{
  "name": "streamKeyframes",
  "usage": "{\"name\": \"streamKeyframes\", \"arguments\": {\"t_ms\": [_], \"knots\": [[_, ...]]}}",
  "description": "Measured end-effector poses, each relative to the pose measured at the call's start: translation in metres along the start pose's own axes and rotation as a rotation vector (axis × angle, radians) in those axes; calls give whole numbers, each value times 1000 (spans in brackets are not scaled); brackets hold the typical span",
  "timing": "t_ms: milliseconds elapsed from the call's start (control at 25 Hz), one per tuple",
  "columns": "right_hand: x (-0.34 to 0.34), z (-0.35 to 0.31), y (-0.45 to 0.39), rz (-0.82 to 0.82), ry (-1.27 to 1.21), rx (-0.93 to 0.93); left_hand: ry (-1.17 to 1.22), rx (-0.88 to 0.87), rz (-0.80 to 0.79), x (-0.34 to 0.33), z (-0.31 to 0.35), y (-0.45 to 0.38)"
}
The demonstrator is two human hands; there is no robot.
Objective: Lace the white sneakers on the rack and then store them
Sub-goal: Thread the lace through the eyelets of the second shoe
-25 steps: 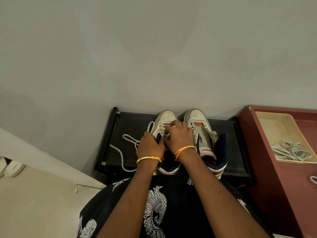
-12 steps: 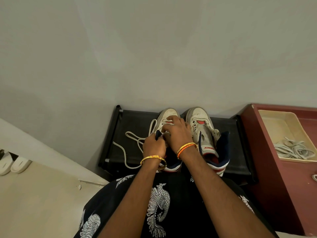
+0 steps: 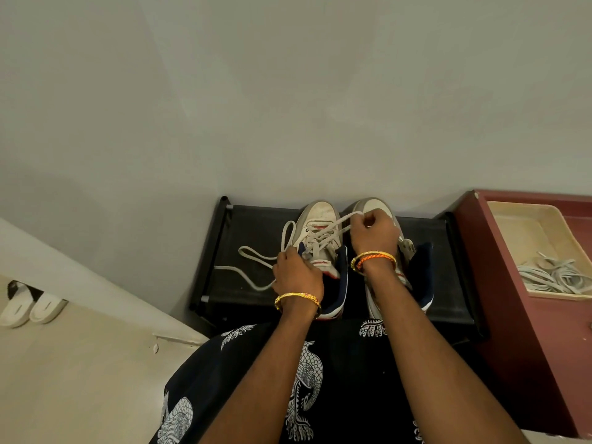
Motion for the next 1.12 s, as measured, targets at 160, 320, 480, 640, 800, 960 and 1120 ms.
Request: {"name": "streamKeyframes", "arguments": {"t_ms": [160,320,480,640,800,960,1120], "knots": [[34,33,-16,179,-187,-215,93,-21,14,5,-3,-4],[28,-16,8,128,179,262,90,-12,-10,10,-4,-16],[-46,-43,56,-422,367,612,76,21,-1,14,-4,-19],[-50,-39,46,-286,581,582,283,212,-37,16,-19,-26],[-55,-39,46,-321,569,635,475,367,-67,16,-28,-26],[-70,-42,52,-339,821,718,403,281,-88,18,-20,-27],[-70,-42,50,-335,716,680,179,95,-52,20,-10,-26]]}}
Point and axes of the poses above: each hand's wrist, its own y-axis away from the middle knuckle, its own x-axis out of the back of the hand, z = x × y, the point moved 8 cm from there along -y, towards the middle knuckle, and after that the axes turned 10 degrees about y, right-handed, at the moved point
